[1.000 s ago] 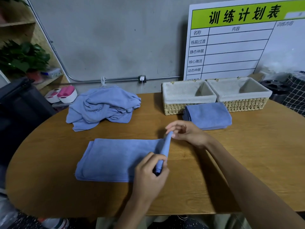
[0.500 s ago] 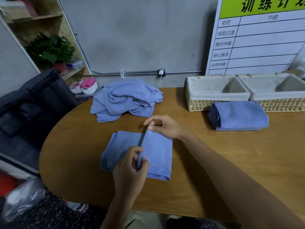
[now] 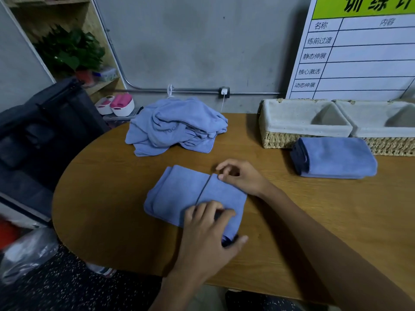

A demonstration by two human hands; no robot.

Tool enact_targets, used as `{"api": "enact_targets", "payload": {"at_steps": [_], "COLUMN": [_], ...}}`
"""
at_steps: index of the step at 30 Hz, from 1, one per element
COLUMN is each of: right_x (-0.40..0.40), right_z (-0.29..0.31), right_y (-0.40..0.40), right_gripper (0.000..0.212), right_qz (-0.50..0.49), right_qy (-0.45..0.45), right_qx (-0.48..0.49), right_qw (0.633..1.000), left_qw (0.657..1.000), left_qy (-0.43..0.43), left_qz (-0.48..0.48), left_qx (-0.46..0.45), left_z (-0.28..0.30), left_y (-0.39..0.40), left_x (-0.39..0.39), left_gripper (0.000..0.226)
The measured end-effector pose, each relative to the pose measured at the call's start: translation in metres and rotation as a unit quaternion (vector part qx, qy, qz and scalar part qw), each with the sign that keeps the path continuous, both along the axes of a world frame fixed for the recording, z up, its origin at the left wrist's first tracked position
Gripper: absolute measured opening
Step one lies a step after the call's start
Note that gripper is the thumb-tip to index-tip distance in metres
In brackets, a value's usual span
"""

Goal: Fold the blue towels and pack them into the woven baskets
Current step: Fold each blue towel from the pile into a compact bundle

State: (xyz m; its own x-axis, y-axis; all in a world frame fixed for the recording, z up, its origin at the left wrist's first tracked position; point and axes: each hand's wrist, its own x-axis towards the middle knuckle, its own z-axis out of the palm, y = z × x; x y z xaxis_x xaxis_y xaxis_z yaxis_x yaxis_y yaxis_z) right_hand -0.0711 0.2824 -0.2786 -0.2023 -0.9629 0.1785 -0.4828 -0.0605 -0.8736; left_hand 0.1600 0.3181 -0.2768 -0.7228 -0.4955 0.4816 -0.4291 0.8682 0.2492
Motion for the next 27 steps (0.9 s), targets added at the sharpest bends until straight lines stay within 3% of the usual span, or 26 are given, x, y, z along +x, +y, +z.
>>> {"api": "enact_targets", "payload": {"at_steps": [3, 9, 17, 22, 27], "right_x": [-0.010, -0.019, -0.002, -0.002, -0.002], "right_z": [-0.001, 0.001, 0.010, 0.000, -0.007], "right_y": [0.022, 0.066, 0.095, 0.104, 0.107], "right_gripper": [0.017, 0.019, 0.013, 0.041, 0.069], "right_qz": [-0.005, -0.008, -0.037, 0.011, 0.052], "right_qy": [-0.015, -0.047, 0.041, 0.201, 0.236], "right_qx": [-0.005, -0.013, -0.063, -0.066, -0.073], "right_qw": [1.000, 0.999, 0.996, 0.977, 0.968], "left_qw": [1.000, 0.995, 0.985, 0.979, 0.944], "left_qy": [-0.006, 0.010, 0.012, 0.037, 0.071], "left_qz": [0.009, -0.080, -0.148, -0.151, -0.161], "left_qx": [0.009, 0.055, 0.085, 0.135, 0.278], "left_z": [-0.006, -0.012, -0.008, -0.005, 0.011], "left_y": [-0.004, -0.043, -0.065, -0.066, -0.069], "left_x": [-0.004, 0.004, 0.006, 0.007, 0.007], "left_gripper": [0.050, 0.041, 0.032, 0.026, 0.021]}}
